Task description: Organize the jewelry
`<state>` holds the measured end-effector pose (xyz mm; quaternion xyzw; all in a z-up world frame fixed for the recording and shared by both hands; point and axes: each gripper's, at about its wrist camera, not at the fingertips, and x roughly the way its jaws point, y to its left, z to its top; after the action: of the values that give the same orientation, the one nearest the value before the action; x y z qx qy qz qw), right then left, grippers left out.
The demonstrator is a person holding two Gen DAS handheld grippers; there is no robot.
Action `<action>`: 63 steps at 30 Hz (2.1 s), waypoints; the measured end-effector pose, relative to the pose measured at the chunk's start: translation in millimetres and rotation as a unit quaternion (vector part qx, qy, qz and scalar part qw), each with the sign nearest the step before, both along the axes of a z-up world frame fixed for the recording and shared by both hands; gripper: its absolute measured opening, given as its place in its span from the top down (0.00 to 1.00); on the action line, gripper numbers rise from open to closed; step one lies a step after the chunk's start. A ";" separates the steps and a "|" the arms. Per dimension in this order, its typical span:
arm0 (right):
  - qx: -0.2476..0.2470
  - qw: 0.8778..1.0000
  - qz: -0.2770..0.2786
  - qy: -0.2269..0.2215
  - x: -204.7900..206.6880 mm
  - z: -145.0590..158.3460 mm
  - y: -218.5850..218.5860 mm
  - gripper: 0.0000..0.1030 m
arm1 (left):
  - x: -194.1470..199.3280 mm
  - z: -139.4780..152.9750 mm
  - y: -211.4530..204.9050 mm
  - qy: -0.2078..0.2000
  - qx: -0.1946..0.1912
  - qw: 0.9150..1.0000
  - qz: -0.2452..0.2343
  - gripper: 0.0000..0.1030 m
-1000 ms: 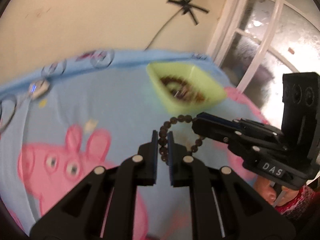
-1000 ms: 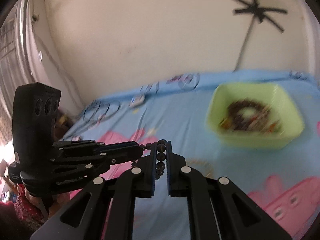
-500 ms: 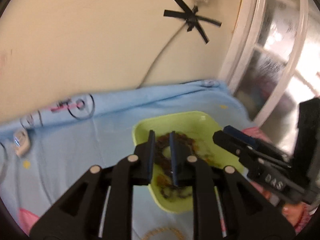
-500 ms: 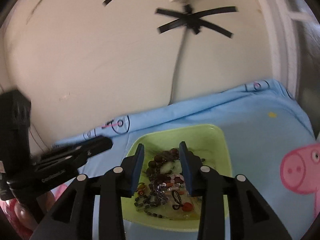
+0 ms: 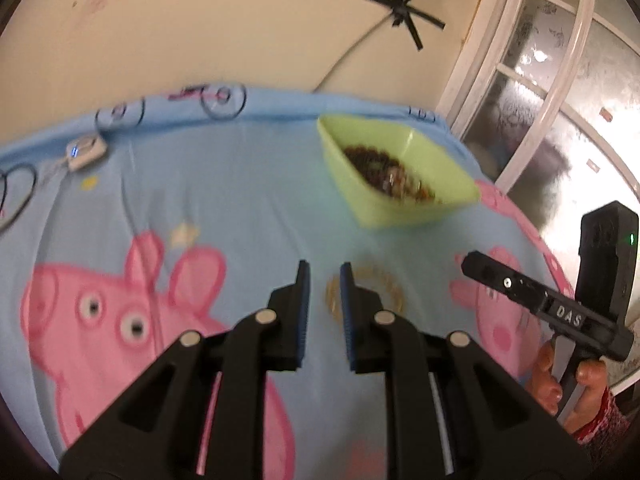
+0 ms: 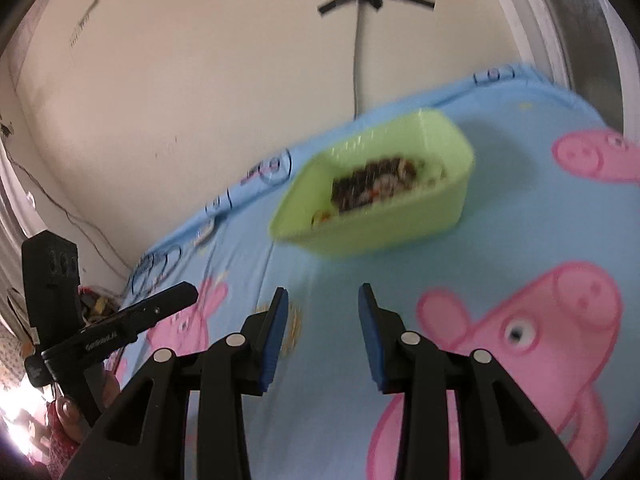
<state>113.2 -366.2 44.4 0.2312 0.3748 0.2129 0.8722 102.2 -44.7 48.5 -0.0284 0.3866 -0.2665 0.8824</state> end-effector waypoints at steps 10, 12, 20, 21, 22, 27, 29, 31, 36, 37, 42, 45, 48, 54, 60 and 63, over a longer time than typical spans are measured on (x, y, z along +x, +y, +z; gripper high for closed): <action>-0.041 0.999 0.014 0.026 -13.8 -16.2 29.3 0.89 | -26.0 -38.2 8.8 -0.001 0.088 0.993 0.083 0.85; -0.044 0.998 0.013 0.033 -11.9 -18.5 30.2 0.89 | -28.5 -40.2 7.1 -0.002 0.107 0.989 0.097 0.85; -0.046 0.998 0.013 0.035 -10.2 -19.7 29.0 0.89 | -30.2 -38.2 13.7 -0.011 0.110 0.987 0.120 0.85; -0.047 0.998 0.014 0.035 -9.9 -19.7 29.0 0.89 | -30.2 -37.9 13.7 -0.012 0.112 0.986 0.120 0.85; -0.047 0.998 0.014 0.034 -9.6 -19.6 28.7 0.89 | -30.4 -37.8 13.7 -0.013 0.114 0.986 0.120 0.85; -0.046 0.998 0.015 0.034 -9.3 -19.0 29.2 0.89 | -29.7 -37.3 11.3 -0.015 0.119 0.986 0.118 0.85; -0.046 0.998 0.015 0.035 -9.1 -18.9 29.1 0.89 | -29.5 -37.6 11.5 -0.014 0.117 0.986 0.118 0.85; -0.045 0.998 0.015 0.035 -9.0 -18.8 29.0 0.89 | -30.1 -37.5 11.6 -0.014 0.118 0.986 0.118 0.85; -0.045 0.998 0.015 0.035 -9.2 -18.7 29.0 0.89 | -30.0 -38.2 11.0 -0.012 0.118 0.986 0.118 0.84; -0.045 0.998 0.015 0.035 -9.3 -18.7 29.0 0.89 | -28.9 -38.8 11.8 -0.011 0.117 0.986 0.117 0.84; -0.044 0.998 0.015 0.036 -9.8 -17.7 29.5 0.89 | -29.3 -39.4 12.5 -0.015 0.117 0.986 0.119 0.69; -0.044 0.998 0.014 0.036 -10.0 -17.5 29.4 0.89 | -27.9 -40.7 12.8 -0.015 0.118 0.986 0.116 0.68; -0.044 0.998 0.015 0.036 -10.0 -17.5 29.1 0.89 | -27.3 -40.9 12.8 -0.013 0.118 0.986 0.115 0.68; -0.032 0.999 0.016 0.041 -7.4 -19.3 27.8 0.89 | -27.0 -41.6 14.4 -0.003 0.106 0.988 0.116 0.68; 0.001 0.998 0.020 0.063 8.6 -21.5 26.4 0.89 | -24.3 -42.5 19.5 0.007 0.087 0.990 0.114 0.68; -0.015 0.997 0.037 0.065 16.8 -19.2 40.4 0.89 | -23.4 -42.4 21.7 0.009 0.079 0.990 0.113 0.68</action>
<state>130.0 -325.9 25.2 0.2179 0.4418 0.2240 0.8409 78.7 -22.9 6.2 -0.0044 0.4091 -0.1335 0.9027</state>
